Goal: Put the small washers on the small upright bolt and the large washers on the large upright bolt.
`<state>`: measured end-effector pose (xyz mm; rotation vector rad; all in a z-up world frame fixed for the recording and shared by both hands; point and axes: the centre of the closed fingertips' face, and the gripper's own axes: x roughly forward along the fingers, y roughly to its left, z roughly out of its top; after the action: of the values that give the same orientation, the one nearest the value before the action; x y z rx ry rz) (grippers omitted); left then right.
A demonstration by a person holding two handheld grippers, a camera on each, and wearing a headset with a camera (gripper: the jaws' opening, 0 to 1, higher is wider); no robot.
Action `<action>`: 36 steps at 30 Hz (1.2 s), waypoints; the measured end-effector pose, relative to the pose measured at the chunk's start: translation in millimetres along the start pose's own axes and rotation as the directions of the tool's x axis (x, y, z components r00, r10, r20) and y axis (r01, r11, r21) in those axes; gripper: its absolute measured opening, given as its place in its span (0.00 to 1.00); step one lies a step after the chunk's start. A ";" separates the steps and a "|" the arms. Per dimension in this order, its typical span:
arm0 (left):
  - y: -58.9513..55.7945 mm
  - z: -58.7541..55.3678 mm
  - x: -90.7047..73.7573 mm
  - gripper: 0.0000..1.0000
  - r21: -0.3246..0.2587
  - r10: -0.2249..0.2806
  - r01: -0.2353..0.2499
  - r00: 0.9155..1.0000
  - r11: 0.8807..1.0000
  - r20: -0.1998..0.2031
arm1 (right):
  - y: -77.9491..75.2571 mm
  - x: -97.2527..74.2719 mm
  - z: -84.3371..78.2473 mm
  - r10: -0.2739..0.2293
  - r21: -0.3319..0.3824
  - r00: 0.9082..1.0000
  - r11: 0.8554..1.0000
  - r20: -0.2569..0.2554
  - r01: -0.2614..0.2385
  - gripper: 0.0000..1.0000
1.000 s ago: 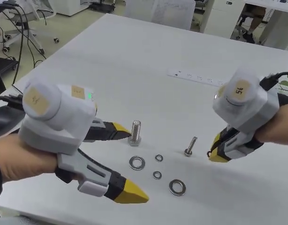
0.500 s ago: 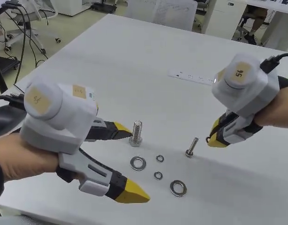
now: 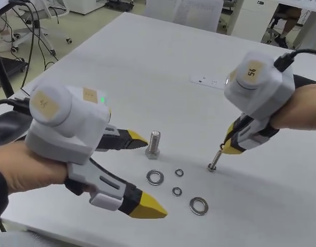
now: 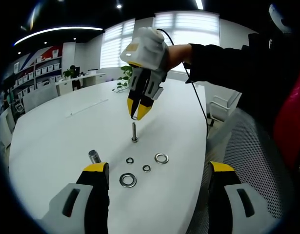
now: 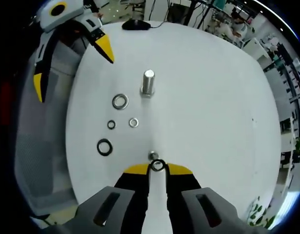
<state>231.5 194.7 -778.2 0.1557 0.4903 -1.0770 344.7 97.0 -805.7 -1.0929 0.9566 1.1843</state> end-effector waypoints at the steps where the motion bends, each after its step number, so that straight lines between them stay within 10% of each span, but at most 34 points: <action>1: 0.1 0.0 0.0 0.83 -0.001 0.001 -0.001 1.000 1.000 0.000 | -0.5 0.9 0.0 0.001 -0.001 1.000 1.000 -0.001 -0.001 0.13; 36: 1.9 -2.4 0.4 0.83 -0.005 0.006 -0.006 1.000 1.000 -0.011 | 2.1 24.1 -6.5 0.057 0.008 0.998 0.998 -0.029 -0.057 0.14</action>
<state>232.6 196.2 -780.6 0.1583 0.5020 -1.0693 346.0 95.9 -830.7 -1.0857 1.0195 1.2131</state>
